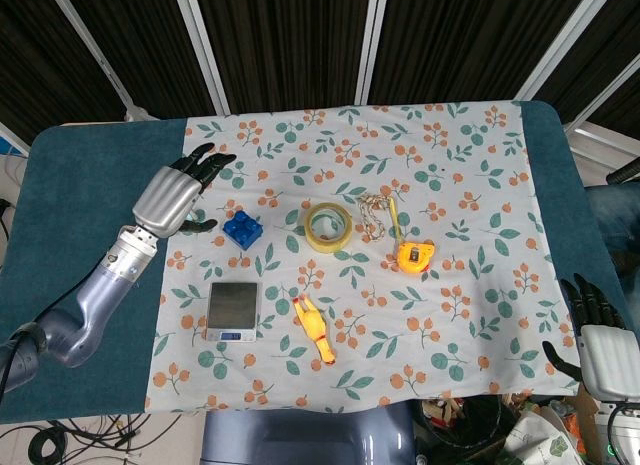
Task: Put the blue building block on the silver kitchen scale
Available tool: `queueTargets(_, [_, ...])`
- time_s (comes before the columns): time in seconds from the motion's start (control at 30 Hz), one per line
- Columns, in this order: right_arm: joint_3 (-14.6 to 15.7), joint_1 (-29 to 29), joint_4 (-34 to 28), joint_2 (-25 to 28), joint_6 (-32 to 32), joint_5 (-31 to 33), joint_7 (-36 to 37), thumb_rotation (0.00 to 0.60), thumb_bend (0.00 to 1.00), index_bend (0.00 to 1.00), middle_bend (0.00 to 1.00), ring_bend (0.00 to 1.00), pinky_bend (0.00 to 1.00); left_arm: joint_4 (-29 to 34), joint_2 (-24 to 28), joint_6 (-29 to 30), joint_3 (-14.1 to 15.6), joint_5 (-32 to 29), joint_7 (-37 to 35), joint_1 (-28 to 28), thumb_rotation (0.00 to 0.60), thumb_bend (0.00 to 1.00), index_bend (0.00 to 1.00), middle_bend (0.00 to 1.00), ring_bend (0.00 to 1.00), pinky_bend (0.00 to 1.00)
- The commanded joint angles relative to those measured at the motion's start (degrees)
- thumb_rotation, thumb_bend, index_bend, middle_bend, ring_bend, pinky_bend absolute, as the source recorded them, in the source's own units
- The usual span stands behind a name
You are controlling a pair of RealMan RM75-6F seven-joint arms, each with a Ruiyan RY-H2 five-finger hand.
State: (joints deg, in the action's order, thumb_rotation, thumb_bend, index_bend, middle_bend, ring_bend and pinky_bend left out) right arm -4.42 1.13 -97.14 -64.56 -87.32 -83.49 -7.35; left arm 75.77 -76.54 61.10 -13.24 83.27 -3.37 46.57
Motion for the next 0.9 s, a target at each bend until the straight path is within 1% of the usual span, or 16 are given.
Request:
queueTargets(0.03, [0.05, 0.06, 0.06, 0.08, 0.02, -0.22, 0.2, 0.6, 0.19, 0.0, 0.0, 0.05, 0.18, 0.76, -0.05, -0.3, -0.31, -0.01, 1.5, 0.68, 0.6, 0.04, 0.1, 0.16, 0.05, 0.32])
queueTargets(0.3, [0.27, -0.26, 0.15, 0.56, -0.65, -1.06, 1.23, 0.6, 0.19, 0.0, 0.0, 0.05, 0.18, 4.57, -0.34, -2.06, -0.01, -1.85, 8.16, 1.57, 0.6, 0.04, 0.1, 0.16, 0.05, 0.33])
queueTargets(0.43, [0.38, -0.16, 0.18, 0.55, -0.27, -1.0, 1.26, 0.6, 0.19, 0.0, 0.0, 0.05, 0.18, 4.61, -0.83, -2.56, 0.12, -1.37, 9.6, 2.49, 0.6, 0.04, 0.1, 0.16, 0.05, 0.33])
queueTargets(0.8, [0.25, -0.29, 0.09, 0.62, -0.42, -0.69, 1.29, 0.6, 0.19, 0.0, 0.0, 0.05, 0.18, 4.66, -1.3, -2.81, 0.64, -1.95, 7.42, 2.33, 0.6, 0.04, 0.09, 0.16, 0.05, 0.33])
queueTargets(0.87, [0.26, -0.31, 0.04, 0.63, -0.44, -0.71, 1.25, 0.6, 0.19, 0.0, 0.0, 0.05, 0.18, 5.97, -0.8, -2.26, 0.33, -2.03, 6.43, 2.09, 0.6, 0.04, 0.08, 0.16, 0.06, 0.34])
queueTargets(0.9, [0.26, -0.33, -0.01, 0.65, -0.45, -0.68, 1.3, 0.6, 0.19, 0.0, 0.0, 0.05, 0.18, 7.27, -0.3, -1.69, 0.08, -2.08, 5.66, 1.79, 0.6, 0.07, 0.08, 0.18, 0.09, 0.36])
